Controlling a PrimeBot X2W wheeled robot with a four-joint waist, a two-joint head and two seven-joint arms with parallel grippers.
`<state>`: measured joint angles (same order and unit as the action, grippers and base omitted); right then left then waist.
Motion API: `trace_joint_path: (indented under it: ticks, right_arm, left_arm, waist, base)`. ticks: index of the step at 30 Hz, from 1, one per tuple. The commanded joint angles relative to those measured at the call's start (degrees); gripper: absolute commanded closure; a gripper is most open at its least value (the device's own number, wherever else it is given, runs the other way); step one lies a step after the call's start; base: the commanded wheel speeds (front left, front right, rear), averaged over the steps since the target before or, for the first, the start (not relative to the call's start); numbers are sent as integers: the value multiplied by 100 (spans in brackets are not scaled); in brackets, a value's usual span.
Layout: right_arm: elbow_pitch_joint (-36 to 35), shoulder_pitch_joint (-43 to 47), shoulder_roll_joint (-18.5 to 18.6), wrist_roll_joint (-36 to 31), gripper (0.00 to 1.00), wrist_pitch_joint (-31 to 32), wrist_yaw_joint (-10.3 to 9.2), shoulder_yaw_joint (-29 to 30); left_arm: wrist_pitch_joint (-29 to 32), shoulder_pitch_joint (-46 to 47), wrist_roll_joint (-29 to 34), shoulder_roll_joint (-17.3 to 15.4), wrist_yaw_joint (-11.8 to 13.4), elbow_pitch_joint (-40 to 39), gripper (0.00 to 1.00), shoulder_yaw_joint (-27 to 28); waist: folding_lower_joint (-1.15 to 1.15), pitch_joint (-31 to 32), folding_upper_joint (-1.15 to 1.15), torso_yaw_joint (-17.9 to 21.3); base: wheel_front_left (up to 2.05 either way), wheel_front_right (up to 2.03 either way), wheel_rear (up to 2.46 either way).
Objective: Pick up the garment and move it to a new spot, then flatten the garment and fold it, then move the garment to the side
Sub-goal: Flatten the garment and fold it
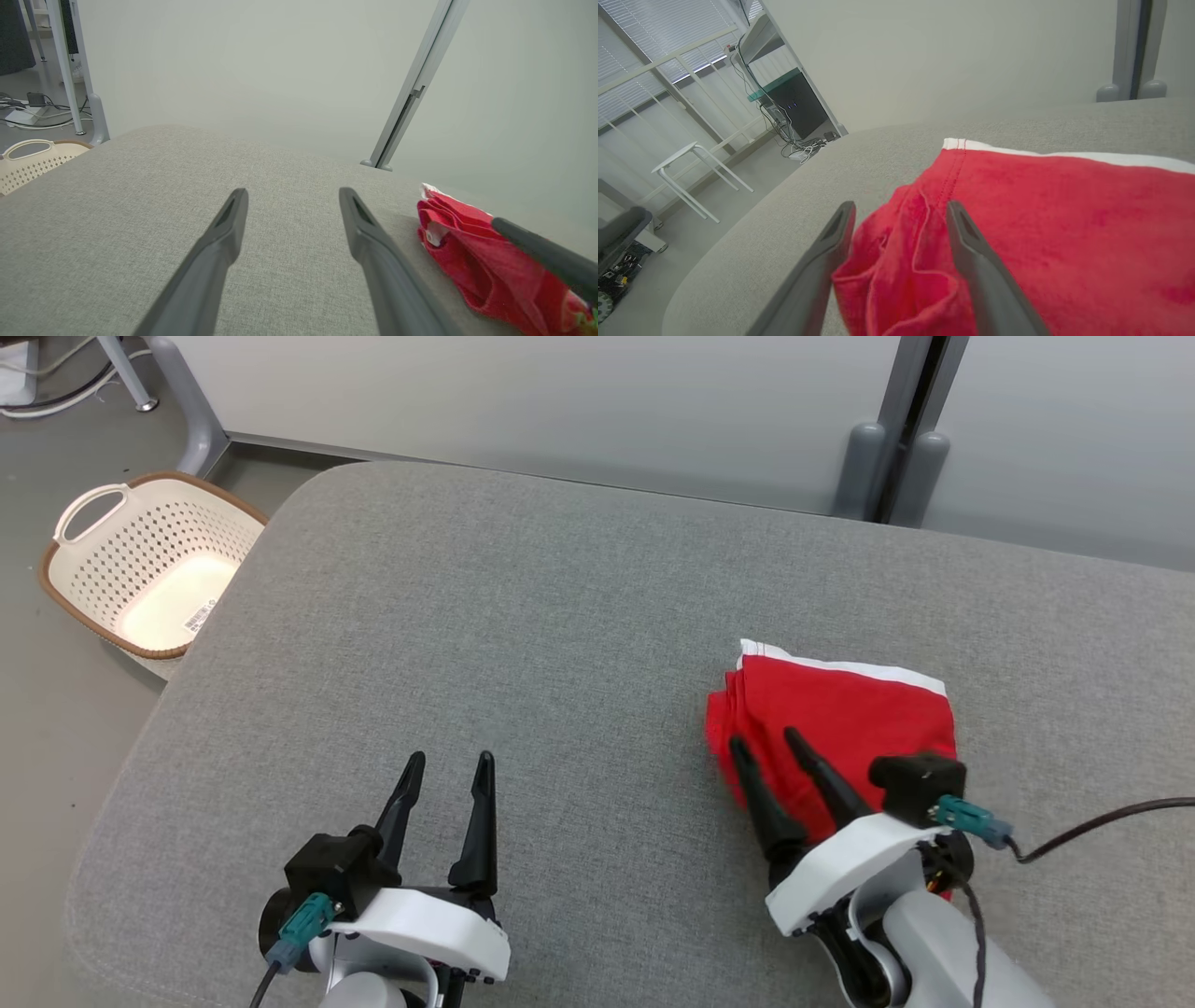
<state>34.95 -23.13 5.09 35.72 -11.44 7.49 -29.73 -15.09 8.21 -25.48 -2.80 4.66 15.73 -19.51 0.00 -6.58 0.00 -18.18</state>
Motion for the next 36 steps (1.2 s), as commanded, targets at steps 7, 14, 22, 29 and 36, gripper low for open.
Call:
trace_joint_path:
  ticks: [7, 14, 22, 29, 36]
  right_arm:
    - [732, -203, -40, -22, 0, 459, -1, -455]
    - [959, -367, -98, 279, 0, 479, -1, -686]
    - [562, -609, 391, -79, 0, -247, -1, -545]
    - [-431, -251, 894, -1176, 0, -376, -1, 569]
    - [-1703, 750, 729, -2444, 0, -371, -2, 1891]
  left_arm:
    - [-7, 37, -103, -23, 71, -25, 0, -74]
    - [-7, 82, -152, -22, 115, -37, 0, -91]
    - [-7, 142, -35, -21, 82, -149, 0, 69]
    - [-7, 142, 54, -23, 56, -405, 0, 286]
    - [-7, 71, 289, -23, 54, -506, 0, 387]
  waist:
    - [0, -69, 0, -34]
    - [0, -121, 0, 38]
    - [0, -79, 0, 388]
    - [0, -33, 0, 846]
    - [0, -26, 0, 1195]
  base:
    - [0, 0, 0]
    - [0, 0, 0]
    - [0, 0, 0]
    - [0, 0, 0]
    - [0, 0, 0]
